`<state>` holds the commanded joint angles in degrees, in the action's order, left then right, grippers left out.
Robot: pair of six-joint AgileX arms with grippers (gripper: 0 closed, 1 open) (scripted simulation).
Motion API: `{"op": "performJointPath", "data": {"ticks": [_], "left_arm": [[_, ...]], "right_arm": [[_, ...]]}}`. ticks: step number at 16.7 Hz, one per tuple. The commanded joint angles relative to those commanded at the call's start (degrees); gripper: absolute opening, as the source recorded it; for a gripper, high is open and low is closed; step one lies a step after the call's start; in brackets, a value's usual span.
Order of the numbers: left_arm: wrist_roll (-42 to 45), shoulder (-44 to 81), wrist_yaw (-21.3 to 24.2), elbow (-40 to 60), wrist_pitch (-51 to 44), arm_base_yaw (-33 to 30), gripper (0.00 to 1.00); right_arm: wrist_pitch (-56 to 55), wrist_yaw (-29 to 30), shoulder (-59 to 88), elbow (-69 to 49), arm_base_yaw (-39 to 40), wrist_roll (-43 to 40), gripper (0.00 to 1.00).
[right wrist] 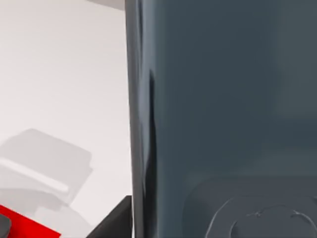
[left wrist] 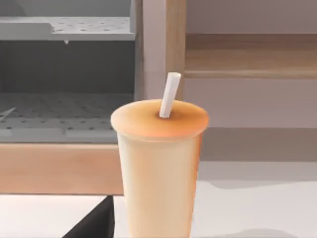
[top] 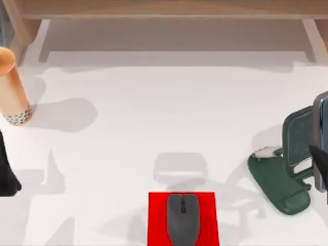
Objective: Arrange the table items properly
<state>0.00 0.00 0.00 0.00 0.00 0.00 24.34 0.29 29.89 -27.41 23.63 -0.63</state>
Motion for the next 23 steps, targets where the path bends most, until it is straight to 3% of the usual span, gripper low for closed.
{"op": "performJointPath", "data": {"ticks": [10,23], "left_arm": [[0.0,0.0,0.0,0.0,0.0,0.0,1.0],[0.0,0.0,0.0,0.0,0.0,0.0,1.0]], "right_arm": [[-1.08,-0.16,-0.66,2.41,-0.12,-1.66,0.0],[-16.96,-0.09,13.63,2.91,-0.1,-0.31,0.0]]}}
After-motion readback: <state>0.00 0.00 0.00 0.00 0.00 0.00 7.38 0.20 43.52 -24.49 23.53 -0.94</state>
